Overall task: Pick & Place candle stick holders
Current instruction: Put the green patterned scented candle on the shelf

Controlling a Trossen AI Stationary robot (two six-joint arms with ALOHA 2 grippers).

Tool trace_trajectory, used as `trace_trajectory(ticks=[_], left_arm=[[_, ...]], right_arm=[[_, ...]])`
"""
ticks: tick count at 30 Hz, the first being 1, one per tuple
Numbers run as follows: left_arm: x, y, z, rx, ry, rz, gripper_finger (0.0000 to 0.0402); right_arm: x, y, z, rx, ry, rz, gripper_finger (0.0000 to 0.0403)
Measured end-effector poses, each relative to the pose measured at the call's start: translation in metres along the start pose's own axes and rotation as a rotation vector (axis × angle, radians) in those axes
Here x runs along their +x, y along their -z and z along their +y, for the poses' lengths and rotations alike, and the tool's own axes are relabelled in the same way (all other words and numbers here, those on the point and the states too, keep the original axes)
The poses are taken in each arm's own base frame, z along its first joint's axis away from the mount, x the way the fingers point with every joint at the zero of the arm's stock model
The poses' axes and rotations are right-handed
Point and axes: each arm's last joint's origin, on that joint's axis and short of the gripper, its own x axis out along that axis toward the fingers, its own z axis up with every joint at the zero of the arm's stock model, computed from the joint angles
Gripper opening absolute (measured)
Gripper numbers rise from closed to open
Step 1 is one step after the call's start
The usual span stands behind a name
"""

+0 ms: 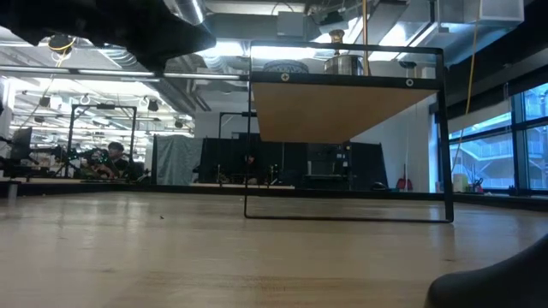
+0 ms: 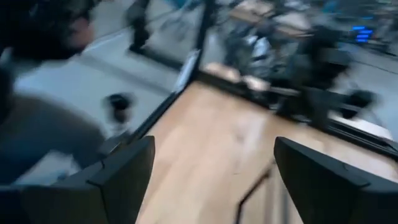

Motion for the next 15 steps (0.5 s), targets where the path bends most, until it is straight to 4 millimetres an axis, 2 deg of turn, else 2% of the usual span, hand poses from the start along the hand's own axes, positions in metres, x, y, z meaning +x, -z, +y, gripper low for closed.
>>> trace_trajectory(ticks=[2, 6, 10, 15], left_arm=[[0.0, 0.0, -0.001, 0.029, 0.045, 0.0, 0.0001], [0.0, 0.001, -0.001, 0.089, 0.08, 0.006, 0.0002], [0.004, 0.002, 0.007, 0.094, 0.044, 0.015, 0.0001], [0.01, 0.001, 0.02, 0.084, 0.057, 0.019, 0.0001]], right_arm=[[-0.011, 0.012, -0.016, 0.051, 0.053, -0.043, 0.0332], [-0.023, 0.034, -0.032, 0.083, 0.12, -0.042, 0.0332], [-0.03, 0.042, -0.041, 0.125, 0.162, -0.05, 0.0332], [-0.031, 0.044, -0.041, 0.142, 0.164, -0.026, 0.0332]])
